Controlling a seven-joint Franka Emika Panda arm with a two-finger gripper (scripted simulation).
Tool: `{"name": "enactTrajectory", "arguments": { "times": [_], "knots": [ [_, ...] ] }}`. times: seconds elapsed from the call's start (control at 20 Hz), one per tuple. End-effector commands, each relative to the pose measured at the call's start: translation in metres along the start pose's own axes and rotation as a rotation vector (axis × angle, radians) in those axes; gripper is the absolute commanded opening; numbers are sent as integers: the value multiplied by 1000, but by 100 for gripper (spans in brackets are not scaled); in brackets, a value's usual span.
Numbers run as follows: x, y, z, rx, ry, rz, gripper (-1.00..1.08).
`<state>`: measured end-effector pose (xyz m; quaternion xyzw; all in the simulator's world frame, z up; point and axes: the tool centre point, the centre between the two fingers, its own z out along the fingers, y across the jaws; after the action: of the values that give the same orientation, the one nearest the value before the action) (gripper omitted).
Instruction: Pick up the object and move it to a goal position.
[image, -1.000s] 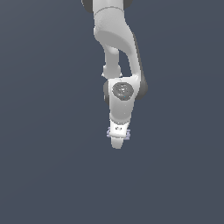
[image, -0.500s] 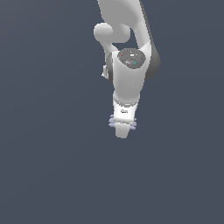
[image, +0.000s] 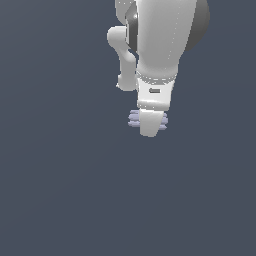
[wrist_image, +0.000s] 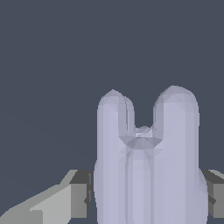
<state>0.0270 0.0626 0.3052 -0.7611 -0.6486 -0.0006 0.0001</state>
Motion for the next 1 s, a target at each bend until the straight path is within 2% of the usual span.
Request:
{"name": "enactTrajectory", "arguments": {
  "times": [0.0, 0.5, 0.95],
  "knots": [
    [3, 0, -28, 1, 0, 0, -100],
    [14, 3, -122, 1, 0, 2, -100],
    [21, 7, -174, 1, 0, 4, -100]
  ]
}}
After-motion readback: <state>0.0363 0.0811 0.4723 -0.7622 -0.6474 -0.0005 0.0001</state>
